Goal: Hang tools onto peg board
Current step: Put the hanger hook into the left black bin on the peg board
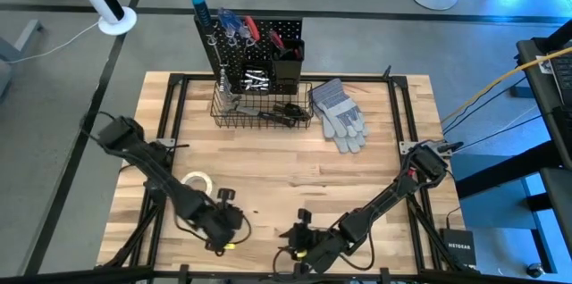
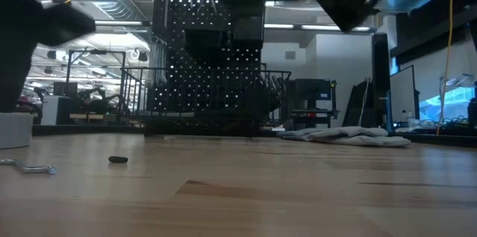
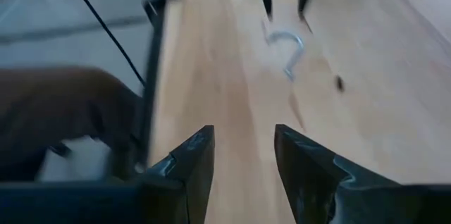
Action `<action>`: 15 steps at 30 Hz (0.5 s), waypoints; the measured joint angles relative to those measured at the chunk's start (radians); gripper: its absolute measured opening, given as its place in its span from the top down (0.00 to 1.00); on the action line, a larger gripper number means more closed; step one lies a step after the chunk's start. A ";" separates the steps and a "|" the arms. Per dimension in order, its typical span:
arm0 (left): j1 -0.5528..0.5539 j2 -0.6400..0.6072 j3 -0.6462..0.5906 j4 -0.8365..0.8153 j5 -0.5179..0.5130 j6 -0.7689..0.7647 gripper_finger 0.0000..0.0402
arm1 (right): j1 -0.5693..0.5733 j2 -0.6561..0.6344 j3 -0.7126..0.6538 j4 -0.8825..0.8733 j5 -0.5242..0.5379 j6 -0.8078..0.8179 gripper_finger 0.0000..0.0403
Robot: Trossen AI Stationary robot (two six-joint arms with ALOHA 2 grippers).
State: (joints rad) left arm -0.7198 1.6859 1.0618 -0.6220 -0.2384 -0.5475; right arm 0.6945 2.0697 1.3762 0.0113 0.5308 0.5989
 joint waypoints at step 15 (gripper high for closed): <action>0.114 0.138 0.034 0.019 0.145 0.113 0.67 | 0.059 0.000 0.000 0.101 0.082 0.049 0.62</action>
State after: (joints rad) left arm -0.6056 1.8235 1.0963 -0.6025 -0.0930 -0.4343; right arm 0.7539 2.0693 1.3766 0.1120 0.6133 0.6476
